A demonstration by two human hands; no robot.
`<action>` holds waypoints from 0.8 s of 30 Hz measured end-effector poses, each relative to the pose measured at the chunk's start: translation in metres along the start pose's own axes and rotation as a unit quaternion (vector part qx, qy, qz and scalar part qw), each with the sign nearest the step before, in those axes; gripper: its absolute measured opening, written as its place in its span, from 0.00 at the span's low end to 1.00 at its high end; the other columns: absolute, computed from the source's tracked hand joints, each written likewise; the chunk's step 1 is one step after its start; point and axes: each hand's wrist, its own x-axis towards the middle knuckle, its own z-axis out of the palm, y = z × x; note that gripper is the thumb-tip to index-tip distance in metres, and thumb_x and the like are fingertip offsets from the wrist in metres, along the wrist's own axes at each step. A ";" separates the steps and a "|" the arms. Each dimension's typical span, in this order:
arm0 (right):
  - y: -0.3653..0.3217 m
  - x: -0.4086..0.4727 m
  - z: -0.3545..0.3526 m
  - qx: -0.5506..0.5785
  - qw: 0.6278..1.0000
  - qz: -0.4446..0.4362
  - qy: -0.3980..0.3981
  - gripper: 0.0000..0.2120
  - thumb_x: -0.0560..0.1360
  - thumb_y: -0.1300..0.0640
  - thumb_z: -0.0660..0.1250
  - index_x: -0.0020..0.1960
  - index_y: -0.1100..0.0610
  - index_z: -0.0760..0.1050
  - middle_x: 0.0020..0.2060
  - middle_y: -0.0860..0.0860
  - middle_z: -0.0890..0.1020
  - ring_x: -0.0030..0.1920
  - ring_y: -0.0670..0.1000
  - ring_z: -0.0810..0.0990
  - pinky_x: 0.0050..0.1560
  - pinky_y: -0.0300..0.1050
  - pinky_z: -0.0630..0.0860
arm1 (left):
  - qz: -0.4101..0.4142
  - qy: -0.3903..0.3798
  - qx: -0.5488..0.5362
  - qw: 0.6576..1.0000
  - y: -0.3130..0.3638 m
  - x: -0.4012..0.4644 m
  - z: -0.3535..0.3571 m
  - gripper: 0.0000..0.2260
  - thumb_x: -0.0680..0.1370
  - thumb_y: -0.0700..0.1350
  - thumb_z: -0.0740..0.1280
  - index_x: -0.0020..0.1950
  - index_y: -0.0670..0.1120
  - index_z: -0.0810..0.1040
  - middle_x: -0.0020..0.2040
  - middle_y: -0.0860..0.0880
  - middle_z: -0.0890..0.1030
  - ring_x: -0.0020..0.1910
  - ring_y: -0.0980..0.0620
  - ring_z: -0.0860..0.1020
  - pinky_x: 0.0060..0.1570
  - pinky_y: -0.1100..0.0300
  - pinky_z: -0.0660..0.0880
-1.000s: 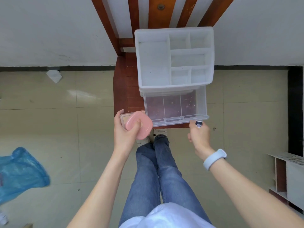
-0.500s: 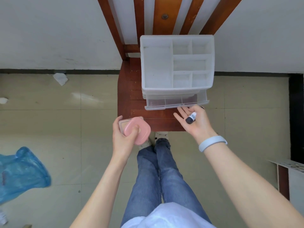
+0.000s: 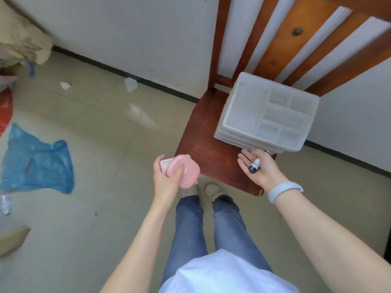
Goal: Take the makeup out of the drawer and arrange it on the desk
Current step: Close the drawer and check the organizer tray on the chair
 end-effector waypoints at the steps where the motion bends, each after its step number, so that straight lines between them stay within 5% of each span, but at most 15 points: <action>1: 0.007 -0.011 0.004 -0.079 0.997 0.015 -0.020 0.12 0.78 0.65 0.57 0.61 0.63 0.69 0.58 0.59 0.77 0.55 0.57 0.78 0.52 0.47 0.75 | -0.008 0.021 -0.017 1.000 -0.002 -0.008 -0.004 0.24 0.75 0.40 0.67 0.68 0.50 0.63 0.52 0.53 0.75 0.49 0.54 0.77 0.56 0.47 0.76; 4: 0.031 -0.051 0.020 -0.323 0.940 0.013 -0.108 0.12 0.77 0.65 0.60 0.60 0.62 0.71 0.47 0.57 0.81 0.40 0.51 0.80 0.39 0.39 0.76 | -0.029 0.096 -0.076 0.992 -0.012 -0.038 -0.016 0.23 0.75 0.41 0.66 0.67 0.50 0.63 0.51 0.54 0.74 0.48 0.54 0.77 0.52 0.53 0.76; 6: 0.049 -0.077 0.031 -0.468 0.864 -0.031 -0.182 0.10 0.77 0.63 0.60 0.58 0.61 0.72 0.42 0.55 0.81 0.29 0.47 0.76 0.28 0.36 0.70 | -0.044 0.146 -0.123 0.981 -0.022 -0.064 -0.025 0.21 0.75 0.42 0.66 0.65 0.52 0.65 0.50 0.55 0.74 0.46 0.59 0.76 0.48 0.58 0.76; 9: 0.089 -0.114 0.045 -0.624 0.713 -0.109 -0.301 0.07 0.77 0.59 0.62 0.51 0.58 0.77 0.38 0.50 0.79 0.24 0.42 0.70 0.27 0.35 0.67 | -0.061 0.205 -0.220 0.952 -0.048 -0.107 -0.043 0.20 0.75 0.41 0.66 0.64 0.51 0.66 0.51 0.55 0.75 0.46 0.58 0.76 0.47 0.55 0.78; 12: 0.141 -0.151 0.051 -0.741 0.504 -0.157 -0.415 0.09 0.76 0.55 0.63 0.39 0.56 0.77 0.26 0.42 0.73 0.25 0.40 0.67 0.31 0.35 0.64 | -0.062 0.277 -0.308 0.908 -0.081 -0.154 -0.069 0.18 0.75 0.41 0.66 0.62 0.53 0.66 0.50 0.59 0.74 0.45 0.63 0.76 0.36 0.62 0.77; 15: 0.205 -0.187 0.040 -0.781 0.370 -0.142 -0.483 0.12 0.75 0.54 0.65 0.36 0.59 0.75 0.24 0.44 0.70 0.23 0.42 0.63 0.28 0.34 0.61 | -0.054 0.358 -0.384 0.849 -0.120 -0.205 -0.103 0.18 0.75 0.41 0.67 0.61 0.53 0.67 0.50 0.58 0.76 0.43 0.65 0.77 0.36 0.62 0.77; 18: 0.279 -0.229 0.010 -0.794 0.290 -0.123 -0.520 0.17 0.74 0.54 0.67 0.29 0.51 0.68 0.19 0.42 0.68 0.21 0.42 0.64 0.26 0.33 0.61 | -0.037 0.425 -0.435 0.793 -0.168 -0.271 -0.139 0.18 0.73 0.44 0.69 0.58 0.57 0.68 0.51 0.58 0.77 0.45 0.65 0.78 0.40 0.60 0.78; 22: 0.383 -0.289 -0.058 -0.799 0.221 -0.074 -0.554 0.13 0.73 0.55 0.69 0.32 0.51 0.69 0.17 0.41 0.70 0.20 0.42 0.65 0.25 0.33 0.63 | -0.040 0.504 -0.486 0.713 -0.253 -0.374 -0.176 0.10 0.73 0.56 0.65 0.52 0.59 0.70 0.56 0.54 0.77 0.53 0.54 0.77 0.45 0.52 0.79; 24: 0.435 -0.320 -0.101 -0.803 0.198 -0.034 -0.561 0.11 0.72 0.56 0.69 0.34 0.54 0.70 0.18 0.42 0.69 0.20 0.44 0.66 0.22 0.33 0.62 | -0.054 0.547 -0.511 0.661 -0.305 -0.426 -0.186 0.05 0.77 0.54 0.60 0.50 0.57 0.71 0.57 0.49 0.77 0.55 0.49 0.77 0.53 0.45 0.77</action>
